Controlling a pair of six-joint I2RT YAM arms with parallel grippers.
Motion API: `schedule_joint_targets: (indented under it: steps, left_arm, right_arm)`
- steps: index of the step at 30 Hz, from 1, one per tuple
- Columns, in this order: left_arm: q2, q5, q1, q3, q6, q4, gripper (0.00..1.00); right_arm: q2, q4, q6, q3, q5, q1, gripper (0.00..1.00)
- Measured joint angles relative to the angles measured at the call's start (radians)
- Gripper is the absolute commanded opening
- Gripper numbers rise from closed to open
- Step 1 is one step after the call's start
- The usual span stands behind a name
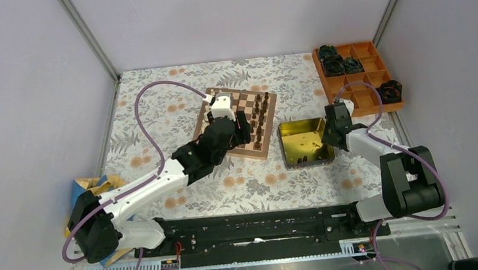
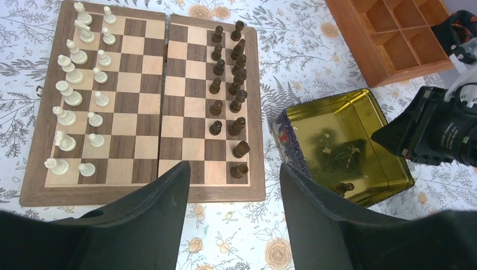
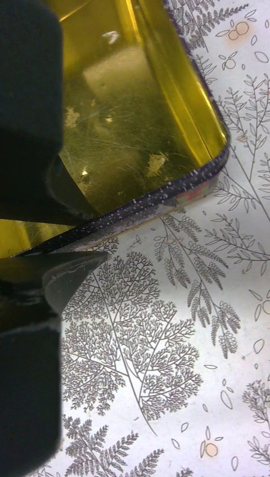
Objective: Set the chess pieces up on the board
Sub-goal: Adjust the storage box at the center of the board.
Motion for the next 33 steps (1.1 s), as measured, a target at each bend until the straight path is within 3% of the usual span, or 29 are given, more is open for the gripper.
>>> schedule_joint_targets:
  steps: [16, 33]
  left_arm:
    - [-0.001, -0.036, -0.026, 0.078, -0.046, -0.139, 0.68]
    - [-0.064, -0.044, -0.039, 0.106, -0.049, -0.182, 0.69]
  right_arm:
    - [-0.085, 0.013, 0.098, -0.076, 0.009, 0.0, 0.0]
    - [-0.243, -0.03, 0.245, -0.156, 0.08, 0.016, 0.0]
